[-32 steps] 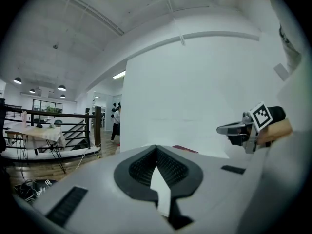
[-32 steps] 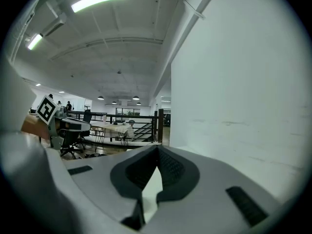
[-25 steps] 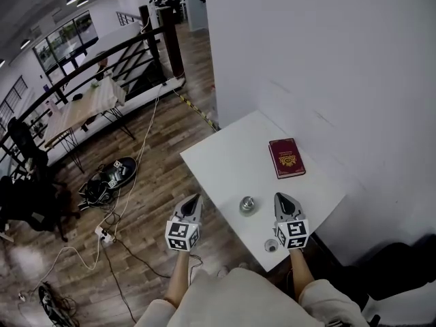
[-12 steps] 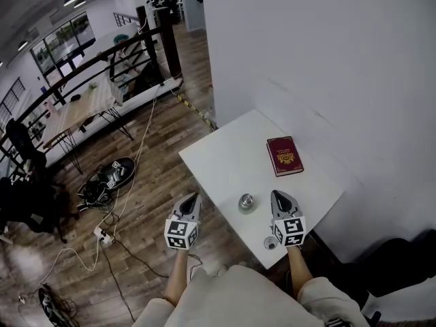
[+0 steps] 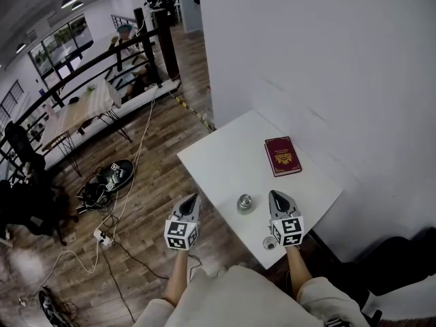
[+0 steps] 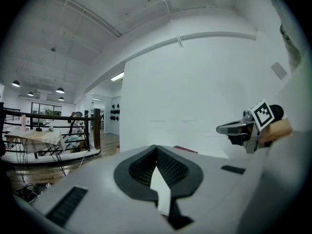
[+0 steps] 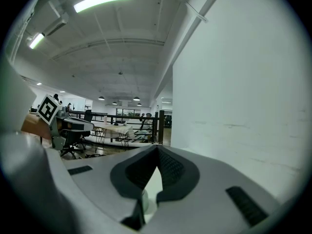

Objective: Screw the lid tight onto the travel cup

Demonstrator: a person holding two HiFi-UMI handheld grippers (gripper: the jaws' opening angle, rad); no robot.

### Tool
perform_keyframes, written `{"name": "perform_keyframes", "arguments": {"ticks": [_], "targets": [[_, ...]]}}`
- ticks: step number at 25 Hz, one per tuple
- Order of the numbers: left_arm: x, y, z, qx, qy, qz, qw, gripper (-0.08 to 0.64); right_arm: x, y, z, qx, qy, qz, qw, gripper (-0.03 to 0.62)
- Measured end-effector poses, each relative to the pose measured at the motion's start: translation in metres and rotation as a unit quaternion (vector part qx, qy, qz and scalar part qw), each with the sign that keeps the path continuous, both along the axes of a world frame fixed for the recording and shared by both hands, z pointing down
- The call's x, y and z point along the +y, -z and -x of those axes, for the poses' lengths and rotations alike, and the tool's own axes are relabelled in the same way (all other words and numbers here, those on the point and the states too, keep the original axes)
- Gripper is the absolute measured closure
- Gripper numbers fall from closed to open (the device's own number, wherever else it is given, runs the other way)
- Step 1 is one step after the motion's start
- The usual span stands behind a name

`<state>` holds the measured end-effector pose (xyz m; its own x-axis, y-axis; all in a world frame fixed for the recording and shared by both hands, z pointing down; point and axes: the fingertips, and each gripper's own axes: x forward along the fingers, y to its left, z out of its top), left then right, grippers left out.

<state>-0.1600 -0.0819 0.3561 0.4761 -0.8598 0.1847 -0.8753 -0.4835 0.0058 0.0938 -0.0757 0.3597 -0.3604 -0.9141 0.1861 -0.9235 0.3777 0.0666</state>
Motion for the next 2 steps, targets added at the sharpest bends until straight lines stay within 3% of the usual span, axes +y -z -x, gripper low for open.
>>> {"name": "perform_keyframes", "arguments": {"ticks": [2], "targets": [[0.0013, -0.0024, -0.0020, -0.001, -0.001, 0.001, 1.0000, 0.552, 0.0012, -0.0020, -0.0004, -0.001, 0.000, 0.000, 1.000, 0.594]]}}
